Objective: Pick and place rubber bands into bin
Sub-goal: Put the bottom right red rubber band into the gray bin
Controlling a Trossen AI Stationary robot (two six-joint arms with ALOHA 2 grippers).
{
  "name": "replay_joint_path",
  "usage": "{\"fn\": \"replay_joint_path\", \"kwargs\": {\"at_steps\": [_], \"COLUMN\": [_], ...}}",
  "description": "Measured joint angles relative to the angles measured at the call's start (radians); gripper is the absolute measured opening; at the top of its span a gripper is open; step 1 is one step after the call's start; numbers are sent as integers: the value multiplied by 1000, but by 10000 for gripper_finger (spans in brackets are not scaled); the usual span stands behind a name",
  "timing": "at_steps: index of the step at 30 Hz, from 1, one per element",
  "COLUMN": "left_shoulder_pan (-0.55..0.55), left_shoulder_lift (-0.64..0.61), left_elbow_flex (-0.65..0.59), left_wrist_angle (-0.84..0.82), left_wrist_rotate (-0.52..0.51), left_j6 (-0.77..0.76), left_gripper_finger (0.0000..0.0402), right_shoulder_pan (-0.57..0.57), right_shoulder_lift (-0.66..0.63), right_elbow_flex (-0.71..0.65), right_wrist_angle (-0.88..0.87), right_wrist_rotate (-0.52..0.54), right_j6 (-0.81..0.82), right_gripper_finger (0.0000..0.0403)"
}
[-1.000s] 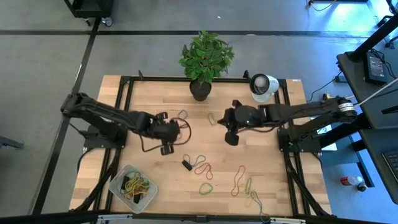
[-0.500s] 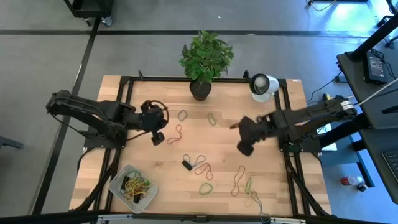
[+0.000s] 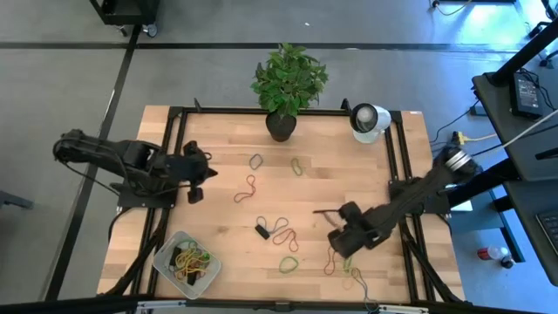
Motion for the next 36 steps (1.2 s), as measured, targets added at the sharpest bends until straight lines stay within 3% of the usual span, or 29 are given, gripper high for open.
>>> {"fn": "replay_joint_path", "kwargs": {"at_steps": [7,18,21,25,29,36], "left_shoulder_pan": [0,0,0,0,2,2], "left_shoulder_lift": [-119,-143,-143,-143,-143,-164], "left_elbow_flex": [-62,-62,-62,-62,-62,-58], "left_wrist_angle": [1,1,1,1,0,-6], "left_wrist_rotate": [79,136,137,135,118,111], "left_j6": [18,-57,-59,-54,7,56], "left_gripper_finger": [1,1,3,1,3,2], "right_shoulder_pan": [3,3,3,3,3,0], "right_shoulder_lift": [174,283,315,328,341,329], "right_elbow_flex": [-1,2,4,14,115,431], "right_wrist_angle": [79,148,180,192,65,-178], "right_wrist_rotate": [-37,-25,-15,-11,10,282], "right_j6": [126,165,166,167,167,95], "right_gripper_finger": [30,100,81,15,5,2]}}
